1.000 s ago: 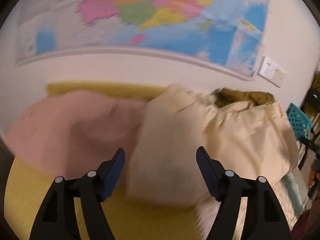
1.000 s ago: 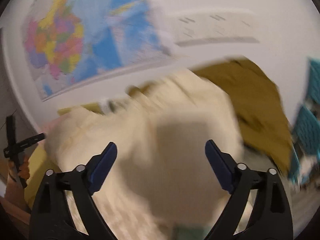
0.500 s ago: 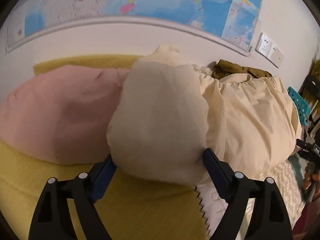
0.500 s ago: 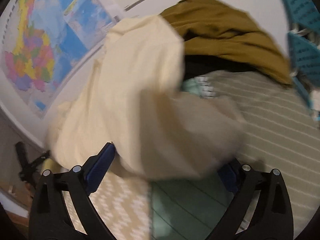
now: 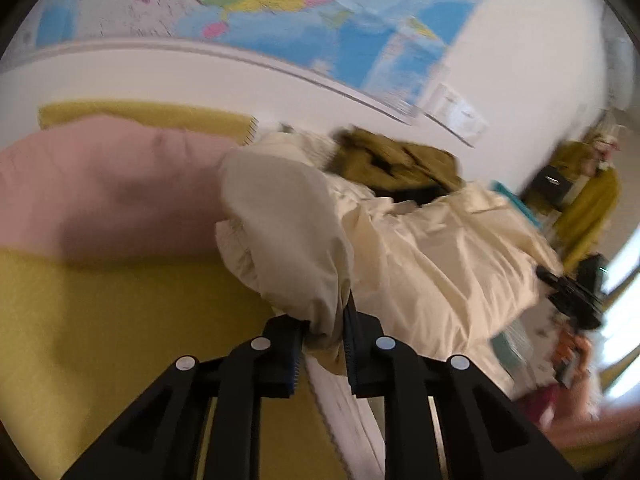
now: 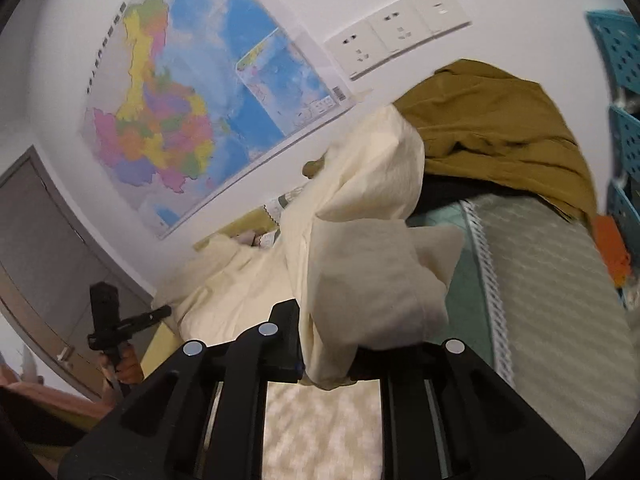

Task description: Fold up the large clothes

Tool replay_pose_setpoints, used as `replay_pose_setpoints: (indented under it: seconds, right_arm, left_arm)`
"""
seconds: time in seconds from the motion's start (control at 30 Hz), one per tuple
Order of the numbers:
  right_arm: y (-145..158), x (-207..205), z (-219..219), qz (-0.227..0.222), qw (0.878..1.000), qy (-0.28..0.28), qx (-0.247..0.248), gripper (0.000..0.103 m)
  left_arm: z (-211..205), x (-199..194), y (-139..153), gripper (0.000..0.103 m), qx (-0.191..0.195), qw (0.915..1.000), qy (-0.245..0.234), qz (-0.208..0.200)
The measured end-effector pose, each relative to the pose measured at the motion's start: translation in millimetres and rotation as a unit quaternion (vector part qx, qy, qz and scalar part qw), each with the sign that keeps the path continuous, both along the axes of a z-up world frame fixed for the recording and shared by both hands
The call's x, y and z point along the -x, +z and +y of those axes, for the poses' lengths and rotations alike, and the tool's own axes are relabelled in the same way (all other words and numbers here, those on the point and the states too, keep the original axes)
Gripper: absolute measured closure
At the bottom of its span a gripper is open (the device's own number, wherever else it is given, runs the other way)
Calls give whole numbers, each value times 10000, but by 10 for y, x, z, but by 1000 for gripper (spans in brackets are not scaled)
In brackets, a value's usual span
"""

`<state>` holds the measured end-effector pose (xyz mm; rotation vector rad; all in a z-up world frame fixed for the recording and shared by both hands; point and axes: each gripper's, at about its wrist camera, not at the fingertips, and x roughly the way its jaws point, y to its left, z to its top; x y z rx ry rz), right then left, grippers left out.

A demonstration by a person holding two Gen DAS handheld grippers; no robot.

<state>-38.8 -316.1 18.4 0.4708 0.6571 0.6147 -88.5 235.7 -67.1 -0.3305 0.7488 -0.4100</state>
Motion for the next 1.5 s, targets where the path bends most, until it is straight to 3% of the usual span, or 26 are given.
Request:
replay_pose_setpoints:
  seconds: [0.07,0.13,0.17,0.2,0.23,0.3,0.37,0.4,0.47,0.57,0.63,0.73,0.8,0.9,0.93,1.0,1.13,1.37,1.5]
  right_arm:
    - [-152,91,-136,327,9990,-231,192,85]
    - [-476,89,-311,994,9926,-600,349,74]
    - [-591,67,-344,1254,9880,-758,493,62]
    - [-657,62,-356,1388,9850,-873,543,49]
    - [-679,49,-390,1443,9835,-987,472,48]
    - [-553,90,-384,1259,9831,-1148,666,42]
    - [-327,153,-316,893,9769,-1480,1257,15]
    - [-190,189,-272,627,9701,-1735,1574,11]
    - [-2,219,-205,299,9684,-1803,1695,12]
    - [225,212,89,-238,9836,-1098,1410,12]
    - [256,117,429,-355,9872,-531,1460,13]
    - [168,-114,919,-360,9824,7,1831,15]
    - [34,-292,1151,-198,9798,251,1975,18]
    - [-193,-549,1394,146,9748,490,2171,28]
    - [-279,-636,1462,278,9732,558,2213,31]
    - [-378,-723,1521,399,9702,631,2307,47]
    - [-371,-737,1555,294,9668,576,2474,93]
    - [56,-873,1472,-222,9791,302,2000,99]
    - [-231,-1088,1615,143,9706,371,2374,98]
  left_arm:
    - [8,144,-151,71,-49,9997,-213,145]
    - [-35,224,-337,58,-507,9981,-278,215]
    - [-36,219,-387,48,-825,9962,-137,254]
    - [-17,192,-380,42,-898,9955,-33,304]
    - [18,197,-341,42,-836,9961,15,283]
    - [79,254,-155,39,-816,9965,172,-62]
    - [33,324,95,32,-1011,9925,299,-617]
    - [-5,354,166,30,-1044,9912,279,-767]
    - [-159,329,301,30,-994,9905,43,-947]
    - [-527,196,308,28,-1223,9865,-426,-1002]
    - [-779,18,197,28,-1426,9840,-662,-837]
    - [-1086,-294,-32,34,-1701,9808,-873,-393]
    - [-1211,-517,-224,55,-1989,9762,-866,-18]
    - [-1191,-794,-379,82,-2027,9767,-664,241]
    - [-1154,-860,-397,85,-1923,9789,-604,321]
    - [-1073,-939,-389,95,-1648,9838,-547,443]
    - [-1061,-1102,-365,99,-1562,9853,-391,563]
    - [-994,-1334,-40,100,-1510,9884,-49,155]
    - [-982,-1470,-165,99,-1559,9872,-85,334]
